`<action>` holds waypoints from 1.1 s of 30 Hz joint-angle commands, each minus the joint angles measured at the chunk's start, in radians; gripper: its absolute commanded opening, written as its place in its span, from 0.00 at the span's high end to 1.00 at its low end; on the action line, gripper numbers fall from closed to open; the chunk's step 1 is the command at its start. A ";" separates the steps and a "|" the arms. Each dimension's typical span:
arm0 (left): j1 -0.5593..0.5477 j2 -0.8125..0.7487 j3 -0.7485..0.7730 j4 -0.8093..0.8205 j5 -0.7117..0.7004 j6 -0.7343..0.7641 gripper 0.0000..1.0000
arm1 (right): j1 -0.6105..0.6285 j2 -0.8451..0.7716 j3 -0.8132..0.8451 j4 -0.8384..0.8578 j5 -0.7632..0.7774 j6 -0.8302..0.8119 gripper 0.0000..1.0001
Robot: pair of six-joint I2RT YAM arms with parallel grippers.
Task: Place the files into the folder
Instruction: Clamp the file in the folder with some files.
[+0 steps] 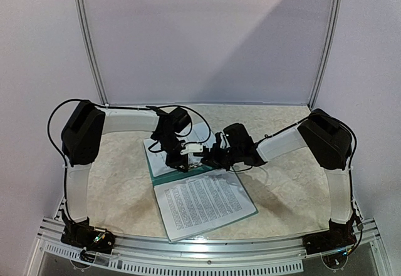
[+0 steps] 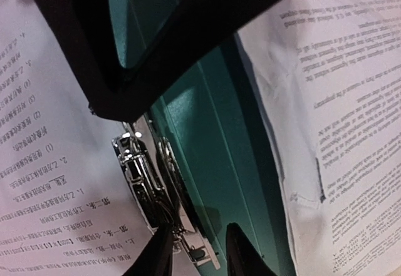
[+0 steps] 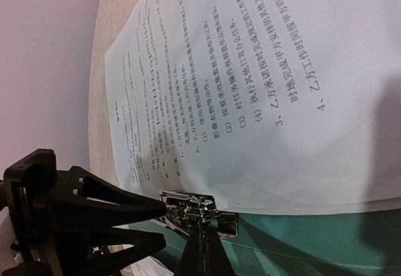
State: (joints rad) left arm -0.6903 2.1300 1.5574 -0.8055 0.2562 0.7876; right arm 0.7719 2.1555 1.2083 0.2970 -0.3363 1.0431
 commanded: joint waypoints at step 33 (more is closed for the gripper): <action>-0.058 0.164 0.138 -0.185 -0.063 -0.128 0.79 | -0.032 0.172 -0.002 -0.135 0.092 -0.136 1.00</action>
State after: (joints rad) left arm -0.7048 2.2513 1.7561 -0.9733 0.1539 0.6506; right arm 0.7452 2.2219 1.2369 0.3817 -0.3595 0.9764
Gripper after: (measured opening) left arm 0.221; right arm 0.008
